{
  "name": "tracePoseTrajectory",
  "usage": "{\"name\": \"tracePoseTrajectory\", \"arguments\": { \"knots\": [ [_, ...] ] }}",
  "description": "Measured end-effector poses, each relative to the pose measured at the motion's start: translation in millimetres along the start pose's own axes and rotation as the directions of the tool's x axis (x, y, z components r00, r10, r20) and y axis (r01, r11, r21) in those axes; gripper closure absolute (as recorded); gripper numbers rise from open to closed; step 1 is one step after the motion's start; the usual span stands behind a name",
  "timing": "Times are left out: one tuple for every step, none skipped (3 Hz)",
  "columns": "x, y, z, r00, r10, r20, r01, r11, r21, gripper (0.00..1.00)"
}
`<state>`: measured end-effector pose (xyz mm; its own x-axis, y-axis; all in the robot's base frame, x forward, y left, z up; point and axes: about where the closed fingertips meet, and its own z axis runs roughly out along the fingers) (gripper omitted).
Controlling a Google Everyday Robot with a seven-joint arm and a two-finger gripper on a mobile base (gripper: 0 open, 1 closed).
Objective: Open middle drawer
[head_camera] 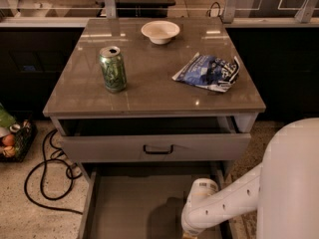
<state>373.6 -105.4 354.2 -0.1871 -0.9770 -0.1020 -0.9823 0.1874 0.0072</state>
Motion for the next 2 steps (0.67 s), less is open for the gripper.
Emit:
{"name": "tracePoseTrajectory", "arguments": {
  "knots": [
    [0.2,0.6,0.4,1.000,0.000,0.000,0.000,1.0000,-0.001,0.00],
    [0.2,0.6,0.4,1.000,0.000,0.000,0.000,1.0000,-0.001,0.00]
  ]
}}
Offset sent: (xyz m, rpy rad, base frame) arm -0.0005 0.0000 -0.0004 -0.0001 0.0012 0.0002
